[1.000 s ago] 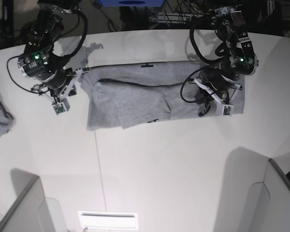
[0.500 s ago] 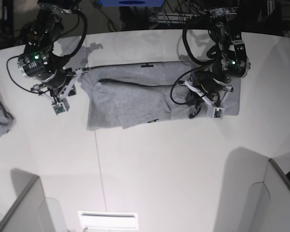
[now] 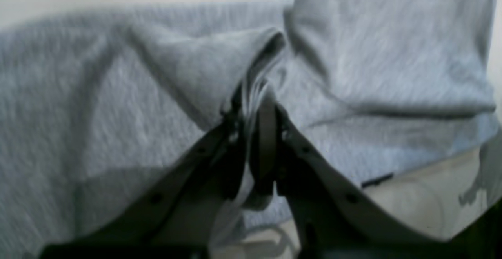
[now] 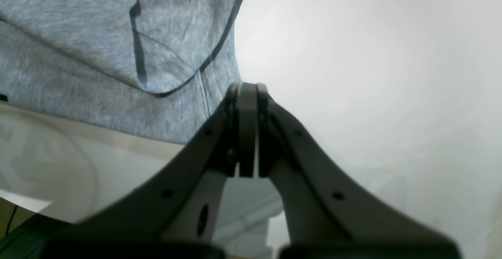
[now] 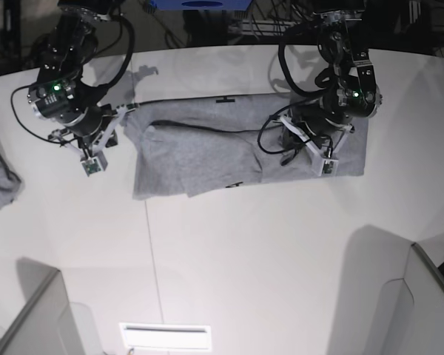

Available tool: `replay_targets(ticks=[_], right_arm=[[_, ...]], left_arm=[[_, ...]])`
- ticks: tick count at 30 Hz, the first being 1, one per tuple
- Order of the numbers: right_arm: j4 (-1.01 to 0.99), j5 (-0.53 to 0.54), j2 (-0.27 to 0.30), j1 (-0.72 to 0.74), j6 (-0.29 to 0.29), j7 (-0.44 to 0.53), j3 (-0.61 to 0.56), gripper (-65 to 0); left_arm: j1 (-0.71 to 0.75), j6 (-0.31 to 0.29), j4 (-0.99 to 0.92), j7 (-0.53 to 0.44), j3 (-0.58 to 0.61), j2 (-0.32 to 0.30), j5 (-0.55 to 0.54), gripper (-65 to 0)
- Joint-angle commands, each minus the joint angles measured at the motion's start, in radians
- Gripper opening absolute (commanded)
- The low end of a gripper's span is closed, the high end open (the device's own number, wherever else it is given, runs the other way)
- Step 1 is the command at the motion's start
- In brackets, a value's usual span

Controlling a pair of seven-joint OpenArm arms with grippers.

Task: Fold the T-shirt properly
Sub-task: 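Grasp the strip end with the left gripper and fold it inward toward the middle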

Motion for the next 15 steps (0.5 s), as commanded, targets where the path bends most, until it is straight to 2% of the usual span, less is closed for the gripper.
replay_targets(ticks=[1, 15], right_arm=[[0.003, 0.006, 0.006, 0.014, 0.005, 0.012, 0.001, -65.0], [-0.009, 0.006, 0.006, 0.009, 0.005, 0.016, 0.001, -65.0]], left_arm=[[-0.015, -0.002, 0.022, -0.021, -0.003, -0.002, -0.012, -65.0], [-0.035, -0.002, 0.014, -0.022, -0.002, 0.001, -0.012, -65.0]])
